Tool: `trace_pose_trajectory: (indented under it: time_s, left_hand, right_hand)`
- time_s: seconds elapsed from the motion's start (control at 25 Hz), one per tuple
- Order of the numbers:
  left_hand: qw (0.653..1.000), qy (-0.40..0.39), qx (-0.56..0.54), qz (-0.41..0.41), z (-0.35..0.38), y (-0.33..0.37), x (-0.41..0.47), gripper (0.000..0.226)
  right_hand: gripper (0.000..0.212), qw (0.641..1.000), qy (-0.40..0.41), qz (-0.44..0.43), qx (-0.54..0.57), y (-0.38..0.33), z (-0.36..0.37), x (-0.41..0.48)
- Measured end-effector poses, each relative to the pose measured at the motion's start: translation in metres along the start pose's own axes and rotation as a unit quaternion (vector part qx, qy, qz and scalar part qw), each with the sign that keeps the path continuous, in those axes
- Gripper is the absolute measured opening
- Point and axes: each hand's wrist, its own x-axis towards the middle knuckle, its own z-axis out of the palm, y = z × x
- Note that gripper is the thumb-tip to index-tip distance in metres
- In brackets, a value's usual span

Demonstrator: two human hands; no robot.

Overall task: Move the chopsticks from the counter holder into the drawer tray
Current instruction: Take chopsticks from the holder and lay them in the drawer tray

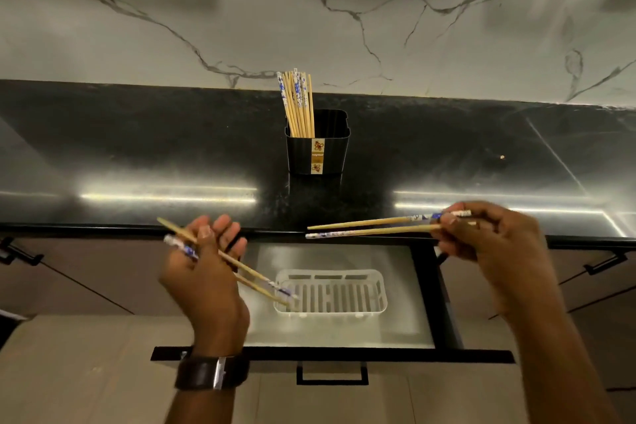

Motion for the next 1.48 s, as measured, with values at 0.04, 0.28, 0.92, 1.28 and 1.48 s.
trace_pose_trajectory:
  time_s: [0.04,0.28,0.92,1.28,1.48]
  left_hand:
    - [0.993,-0.066,0.076,0.057,0.005,0.009,-0.002,0.024]
    - [0.771,-0.532,0.331,0.114,0.078,0.026,-0.035,0.023]
    - [0.979,-0.138,0.014,-0.152,0.040,0.007,0.003,0.030]
    - [0.957,-0.160,-0.084,-0.228,0.066,-0.008,-0.020,0.029]
    - [0.970,-0.115,-0.093,-0.192,0.064,-0.026,-0.019,0.030]
  right_hand:
    - [0.010,0.996,-0.021,-0.050,-0.067,-0.014,-0.005,0.002]
    - [0.005,0.897,-0.212,-0.225,-0.315,-0.077,0.024,0.002]
    - [0.015,0.972,0.089,-0.031,0.217,-0.037,0.009,-0.003]
    - [0.019,0.939,0.054,0.211,0.266,0.065,0.086,-0.036]
    - [0.013,0.948,0.041,0.236,0.211,0.075,0.086,-0.032]
